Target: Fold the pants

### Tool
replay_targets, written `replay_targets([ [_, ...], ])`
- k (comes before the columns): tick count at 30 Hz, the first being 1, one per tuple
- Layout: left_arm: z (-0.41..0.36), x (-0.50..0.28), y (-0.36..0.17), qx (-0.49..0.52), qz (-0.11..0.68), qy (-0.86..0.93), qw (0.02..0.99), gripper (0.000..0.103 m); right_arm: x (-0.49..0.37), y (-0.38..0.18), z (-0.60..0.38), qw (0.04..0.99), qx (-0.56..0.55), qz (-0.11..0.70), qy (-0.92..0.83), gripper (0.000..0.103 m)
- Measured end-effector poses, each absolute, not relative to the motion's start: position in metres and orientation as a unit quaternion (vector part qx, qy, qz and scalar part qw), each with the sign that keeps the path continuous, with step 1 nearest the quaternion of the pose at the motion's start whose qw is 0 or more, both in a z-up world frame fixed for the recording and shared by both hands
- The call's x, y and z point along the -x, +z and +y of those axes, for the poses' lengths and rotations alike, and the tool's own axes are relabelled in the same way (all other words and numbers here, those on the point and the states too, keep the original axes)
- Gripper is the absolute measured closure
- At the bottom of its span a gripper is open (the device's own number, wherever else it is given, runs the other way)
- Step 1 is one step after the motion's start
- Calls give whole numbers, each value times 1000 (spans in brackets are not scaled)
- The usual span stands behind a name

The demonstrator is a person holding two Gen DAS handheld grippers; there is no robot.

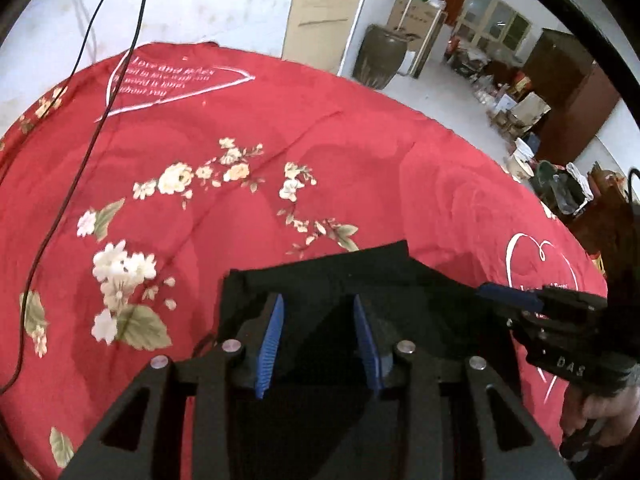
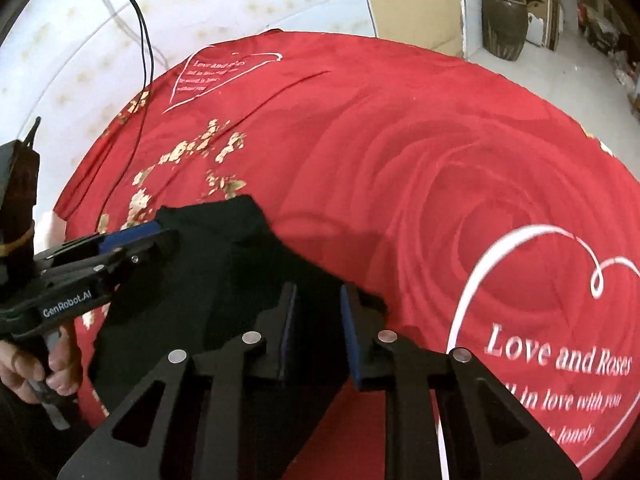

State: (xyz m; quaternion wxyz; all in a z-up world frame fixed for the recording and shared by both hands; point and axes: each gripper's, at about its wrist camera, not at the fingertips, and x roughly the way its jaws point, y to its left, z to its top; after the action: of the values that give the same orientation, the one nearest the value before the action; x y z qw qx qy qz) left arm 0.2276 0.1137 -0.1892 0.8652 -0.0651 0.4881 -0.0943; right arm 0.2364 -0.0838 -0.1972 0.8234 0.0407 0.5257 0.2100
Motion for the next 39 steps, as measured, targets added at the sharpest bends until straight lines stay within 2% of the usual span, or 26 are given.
replay_targets([
  [7, 119, -205, -172, 42, 484, -96, 869, 65, -223, -175, -81, 829, -14, 514, 219, 80],
  [14, 121, -143, -141, 24, 482, -129, 866, 65, -144, -158, -84, 822, -19, 510, 253, 78],
  [16, 118, -131, -144, 16, 507, -135, 851, 65, -121, -165, -76, 812, -13, 520, 263, 78],
  [19, 112, -123, -167, -8, 587, -107, 803, 65, -93, -181, -62, 798, 22, 535, 277, 78],
  [21, 109, -115, -176, -29, 602, -94, 793, 65, -83, -183, -61, 799, 31, 530, 282, 78],
  [25, 113, -113, -174, -17, 604, -84, 793, 65, -82, -171, -62, 807, 38, 516, 285, 78],
  [29, 124, -117, -185, 7, 626, -65, 777, 63, -79, -186, -61, 791, 58, 531, 298, 78],
  [39, 124, -148, -153, 7, 559, -29, 829, 65, -140, -166, -75, 827, 28, 501, 252, 78],
])
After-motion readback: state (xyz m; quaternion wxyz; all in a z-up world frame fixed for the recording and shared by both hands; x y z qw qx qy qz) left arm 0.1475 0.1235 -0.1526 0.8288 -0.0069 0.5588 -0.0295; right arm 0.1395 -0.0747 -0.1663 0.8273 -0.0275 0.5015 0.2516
